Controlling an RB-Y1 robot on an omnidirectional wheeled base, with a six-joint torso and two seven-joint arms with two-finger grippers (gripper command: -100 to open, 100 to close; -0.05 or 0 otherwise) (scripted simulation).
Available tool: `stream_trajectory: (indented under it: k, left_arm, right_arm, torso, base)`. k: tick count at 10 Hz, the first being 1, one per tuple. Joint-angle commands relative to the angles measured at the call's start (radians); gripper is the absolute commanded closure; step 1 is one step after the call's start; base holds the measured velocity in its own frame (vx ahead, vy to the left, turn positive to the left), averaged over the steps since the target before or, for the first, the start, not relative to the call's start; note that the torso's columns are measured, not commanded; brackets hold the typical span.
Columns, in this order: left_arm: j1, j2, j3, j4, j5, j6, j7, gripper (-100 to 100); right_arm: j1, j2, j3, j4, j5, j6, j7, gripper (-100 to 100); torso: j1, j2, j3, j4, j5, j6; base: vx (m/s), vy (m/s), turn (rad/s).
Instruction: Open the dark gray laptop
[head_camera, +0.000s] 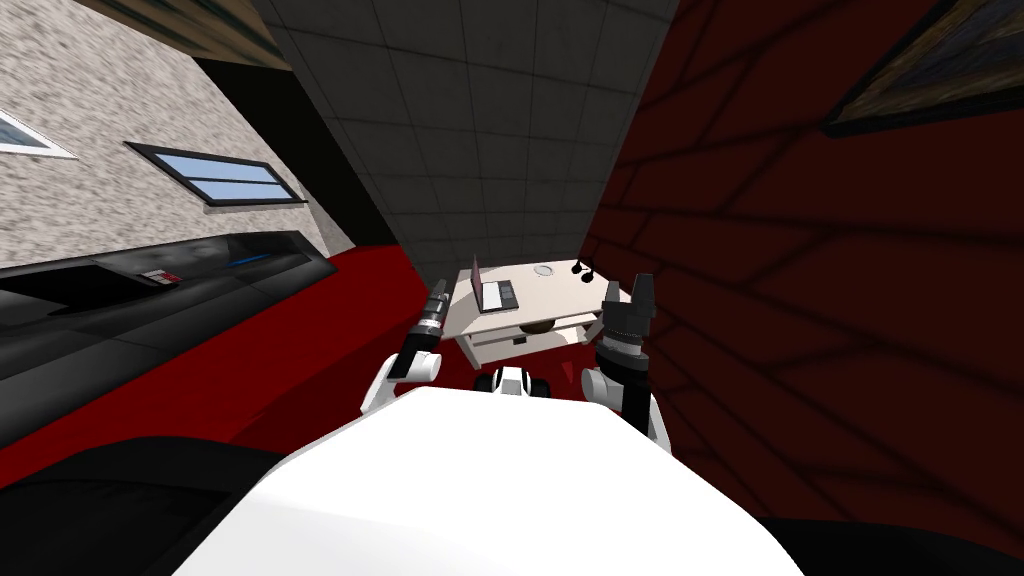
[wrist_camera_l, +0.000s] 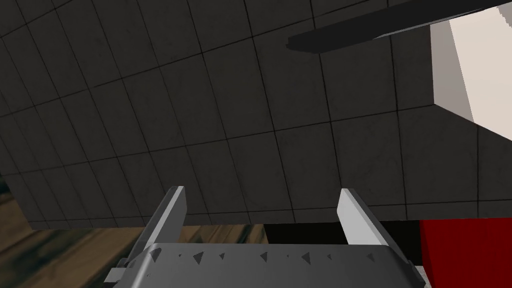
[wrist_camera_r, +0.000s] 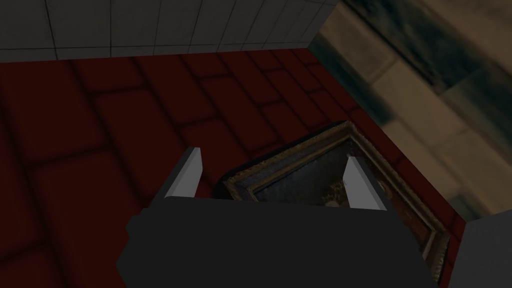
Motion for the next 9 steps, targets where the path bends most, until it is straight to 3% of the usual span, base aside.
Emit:
stream_trajectory:
  k: [1,9]
  left_arm:
    - [-0.011,0.002,0.010,0.002,-0.009,0.045,-0.011,-100]
    - [-0.040,0.035,0.049,0.015,-0.037,0.186,-0.044,-100]
  right_arm:
    - [0.000,0.000,0.000,0.000,0.000,0.000,0.000,0]
    - [0.000,0.000,0.000,0.000,0.000,0.000,0.000,0]
  torso:
    - [0.000,0.000,0.000,0.000,0.000,0.000]
    - [-0.002,-0.001,-0.001,0.000,-0.001,0.000]
  base:
    - [0.035,-0.058,0.014]
    - [0.053,-0.076,0.018]
